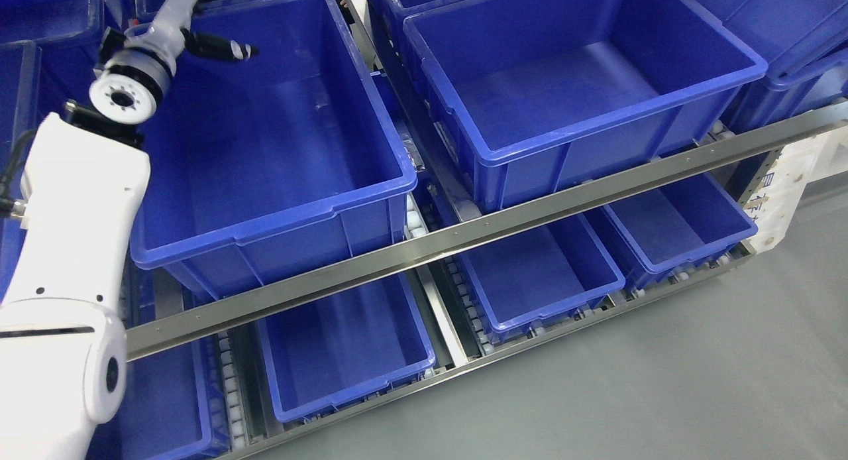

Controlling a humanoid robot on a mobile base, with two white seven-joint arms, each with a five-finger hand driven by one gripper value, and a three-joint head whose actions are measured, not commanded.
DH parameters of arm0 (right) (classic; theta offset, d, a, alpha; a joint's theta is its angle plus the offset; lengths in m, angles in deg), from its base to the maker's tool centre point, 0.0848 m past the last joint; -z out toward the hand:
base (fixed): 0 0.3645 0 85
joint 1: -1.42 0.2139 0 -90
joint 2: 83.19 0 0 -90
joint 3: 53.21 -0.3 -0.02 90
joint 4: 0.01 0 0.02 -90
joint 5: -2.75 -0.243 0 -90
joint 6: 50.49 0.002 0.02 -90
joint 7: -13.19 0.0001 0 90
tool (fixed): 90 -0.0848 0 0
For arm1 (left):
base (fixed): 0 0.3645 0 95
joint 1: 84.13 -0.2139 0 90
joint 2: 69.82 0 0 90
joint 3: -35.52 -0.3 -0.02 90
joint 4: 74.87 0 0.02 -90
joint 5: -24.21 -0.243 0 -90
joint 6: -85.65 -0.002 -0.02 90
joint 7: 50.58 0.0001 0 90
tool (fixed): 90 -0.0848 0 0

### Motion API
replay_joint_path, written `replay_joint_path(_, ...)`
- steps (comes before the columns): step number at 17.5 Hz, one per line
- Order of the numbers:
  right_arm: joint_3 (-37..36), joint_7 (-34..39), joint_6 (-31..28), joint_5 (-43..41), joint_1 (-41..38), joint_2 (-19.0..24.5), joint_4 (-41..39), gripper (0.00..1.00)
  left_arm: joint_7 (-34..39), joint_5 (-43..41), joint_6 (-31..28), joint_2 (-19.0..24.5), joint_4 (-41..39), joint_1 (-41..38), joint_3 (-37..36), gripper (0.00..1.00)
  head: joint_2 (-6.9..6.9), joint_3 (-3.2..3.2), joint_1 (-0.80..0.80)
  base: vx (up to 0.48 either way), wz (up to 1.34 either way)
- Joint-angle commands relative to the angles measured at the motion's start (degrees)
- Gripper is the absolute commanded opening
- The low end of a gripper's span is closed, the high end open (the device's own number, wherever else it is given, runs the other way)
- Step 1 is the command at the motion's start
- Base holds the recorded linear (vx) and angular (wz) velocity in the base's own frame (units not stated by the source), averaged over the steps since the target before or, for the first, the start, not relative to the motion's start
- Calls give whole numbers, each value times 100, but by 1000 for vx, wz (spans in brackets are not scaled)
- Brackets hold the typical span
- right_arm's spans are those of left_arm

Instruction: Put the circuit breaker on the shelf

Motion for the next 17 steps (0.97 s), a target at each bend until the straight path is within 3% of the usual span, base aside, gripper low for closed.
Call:
replay_joint_path(1, 114, -1, -377, 0, -1, -100, 0, 100, -27, 680, -449, -879, -3423, -1014, 2966, 100, 0, 0, 0, 0, 0)
replay_joint_path(5, 114, -1, -377, 0, -1, -100, 0, 100, -10, 1498, -978, -879, -5702, -2544, 2203, 100, 0, 0, 0, -10, -19)
replay_joint_path(8, 114, -1, -377, 0, -1, -100, 0, 100, 16, 1499, -988, -879, -6716, -3512, 1798, 100, 0, 0, 0, -66, -33)
replay_joint_path(13, 114, -1, -377, 0, -1, -100, 0, 100, 60, 1499, -549, -879, -6824, -4261, 1613, 100, 0, 0, 0, -100, 28)
replay_joint_path(17, 114, -1, -377, 0, -1, -100, 0, 100, 60, 1525, -539, -879, -6815, -4323, 1490, 100, 0, 0, 0, -123, 201)
